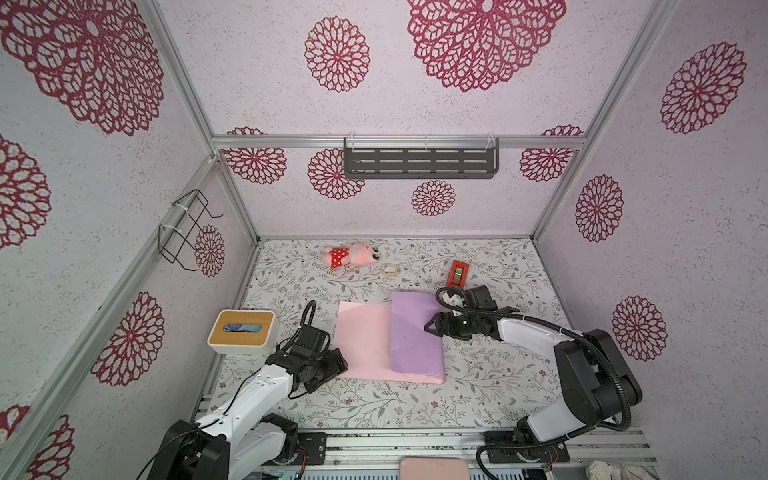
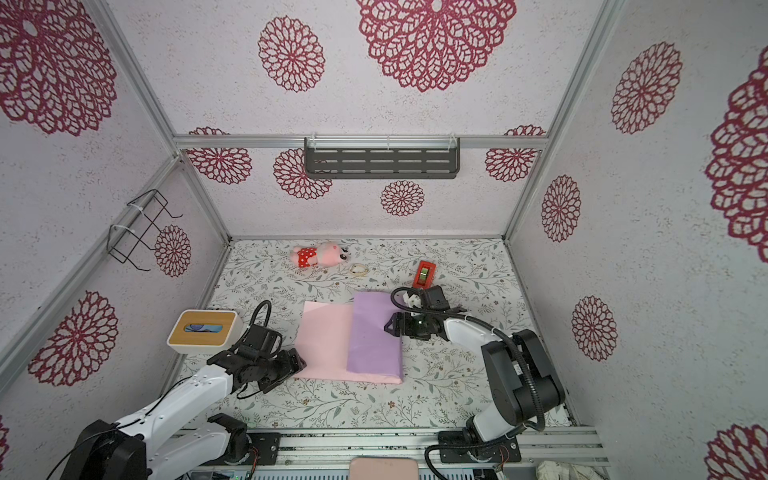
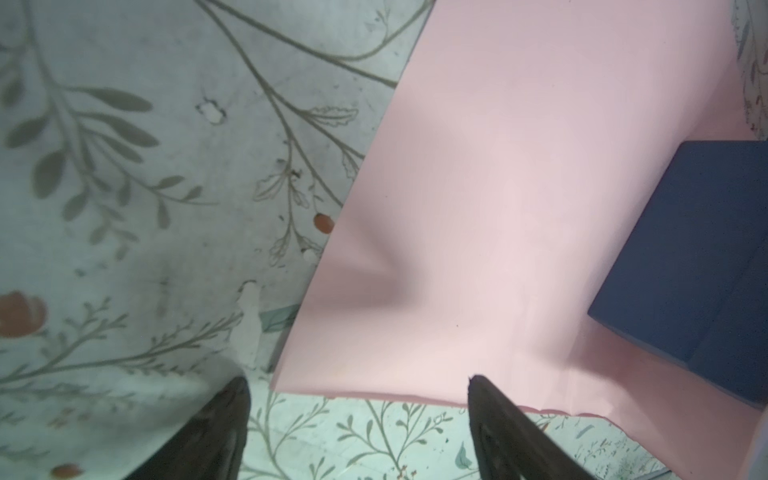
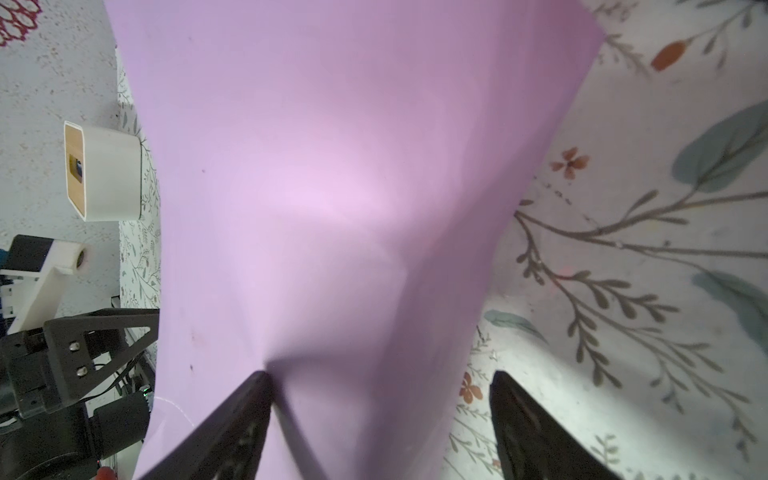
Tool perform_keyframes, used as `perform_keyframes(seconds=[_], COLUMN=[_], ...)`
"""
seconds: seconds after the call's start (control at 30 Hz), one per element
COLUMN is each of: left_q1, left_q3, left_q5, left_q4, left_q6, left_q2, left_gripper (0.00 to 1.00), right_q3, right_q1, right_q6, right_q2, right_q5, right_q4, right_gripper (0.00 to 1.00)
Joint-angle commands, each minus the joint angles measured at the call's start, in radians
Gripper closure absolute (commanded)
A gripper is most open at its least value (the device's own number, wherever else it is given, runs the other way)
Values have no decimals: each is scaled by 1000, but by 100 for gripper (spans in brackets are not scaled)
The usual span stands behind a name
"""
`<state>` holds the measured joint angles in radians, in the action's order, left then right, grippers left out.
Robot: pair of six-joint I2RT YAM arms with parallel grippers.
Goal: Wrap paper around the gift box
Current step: 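Grasp the pink paper edge nearest the left gripper and lift it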
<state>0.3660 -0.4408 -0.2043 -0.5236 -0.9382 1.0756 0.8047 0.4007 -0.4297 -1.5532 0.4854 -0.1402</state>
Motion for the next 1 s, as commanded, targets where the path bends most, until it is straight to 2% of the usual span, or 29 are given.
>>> perform_keyframes(seconds=[0.0,0.33,0.6,0.8,0.97], left_q1=[4,-9,-64,-104,-146], left_q3=[17,40,9,-41,-75], left_q5=[-47,-29,-59,-153,-217], left_q4=[88,299,384,453,502], left_q6=[-4,30,149,184,206], left_q2=[41,69,151,270,353], left_gripper=[18,20,19,22,29], right_q3=[-37,-41,-38,-38,-35], right_q1=[12,14,17,18,19], right_q6=[1,-1,-3,-4,-3], right_q2=[-31,-21,-22,-28,-32], right_q5=[-147,-151,-153,-151,-150], right_q4=[-104,-108,-111,-106,-106], right_gripper=[17,18,18,19,19])
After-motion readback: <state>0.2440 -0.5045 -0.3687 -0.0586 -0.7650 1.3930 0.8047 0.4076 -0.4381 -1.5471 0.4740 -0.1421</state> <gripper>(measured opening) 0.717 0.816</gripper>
